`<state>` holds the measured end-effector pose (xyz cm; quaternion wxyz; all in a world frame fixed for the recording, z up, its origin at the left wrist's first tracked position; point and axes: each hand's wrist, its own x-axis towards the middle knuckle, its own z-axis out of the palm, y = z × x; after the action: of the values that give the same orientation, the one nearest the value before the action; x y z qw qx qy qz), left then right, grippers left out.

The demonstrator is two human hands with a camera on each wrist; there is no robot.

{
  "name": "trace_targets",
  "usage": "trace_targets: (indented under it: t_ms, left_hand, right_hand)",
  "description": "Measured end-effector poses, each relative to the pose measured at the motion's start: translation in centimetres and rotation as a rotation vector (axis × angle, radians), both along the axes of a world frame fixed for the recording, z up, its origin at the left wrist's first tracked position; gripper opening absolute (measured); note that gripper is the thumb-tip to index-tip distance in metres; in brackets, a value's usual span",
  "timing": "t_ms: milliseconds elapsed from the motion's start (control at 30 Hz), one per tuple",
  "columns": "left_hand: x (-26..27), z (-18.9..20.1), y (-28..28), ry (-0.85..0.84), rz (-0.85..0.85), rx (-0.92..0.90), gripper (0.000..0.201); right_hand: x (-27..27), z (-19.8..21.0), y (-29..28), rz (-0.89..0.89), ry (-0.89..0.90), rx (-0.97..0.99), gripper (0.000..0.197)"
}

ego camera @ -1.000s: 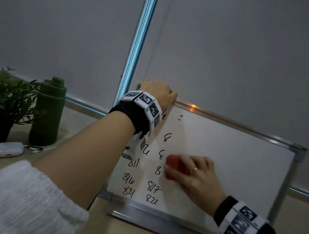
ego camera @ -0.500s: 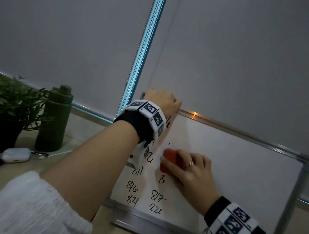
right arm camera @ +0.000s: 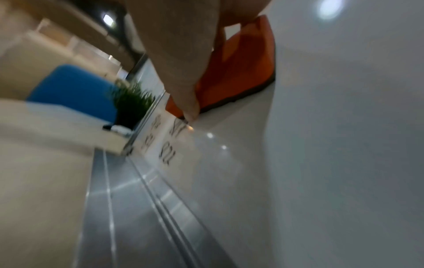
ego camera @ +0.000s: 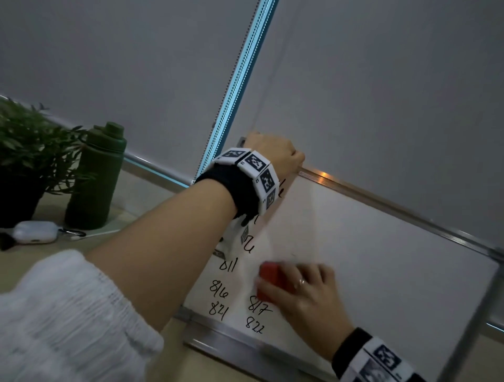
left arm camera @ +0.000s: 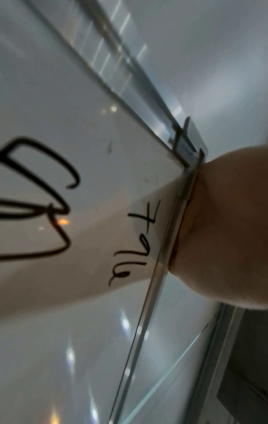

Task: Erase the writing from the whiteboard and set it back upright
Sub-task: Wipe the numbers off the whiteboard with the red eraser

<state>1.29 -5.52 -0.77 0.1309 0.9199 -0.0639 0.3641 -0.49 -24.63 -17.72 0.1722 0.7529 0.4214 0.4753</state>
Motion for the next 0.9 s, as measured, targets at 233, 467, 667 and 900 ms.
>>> trace_targets:
  t_ms: [233, 467, 667, 900]
  left_hand:
    - [-0.3, 0.0, -0.1, -0.003, -0.006, 0.006, 0.042]
    - [0.8, 0.1, 0.0, -0.012, 0.024, 0.006, 0.046]
    - [1.1, 0.0, -0.1, -0.002, 0.029, -0.013, 0.045]
    - [1.9, 0.1, 0.0, 0.011, 0.007, -0.02, 0.043]
  right_hand:
    - [0.7, 5.9, -0.3, -0.01, -0.09, 0.286, 0.042]
    - [0.5, -0.6, -0.3, 0.04, -0.03, 0.188, 0.038]
    - [0.0, -1.5, -1.5, 0.018, 0.029, -0.104, 0.056]
    - [0.5, 0.8, -1.6, 0.003, -0.017, 0.342, 0.037]
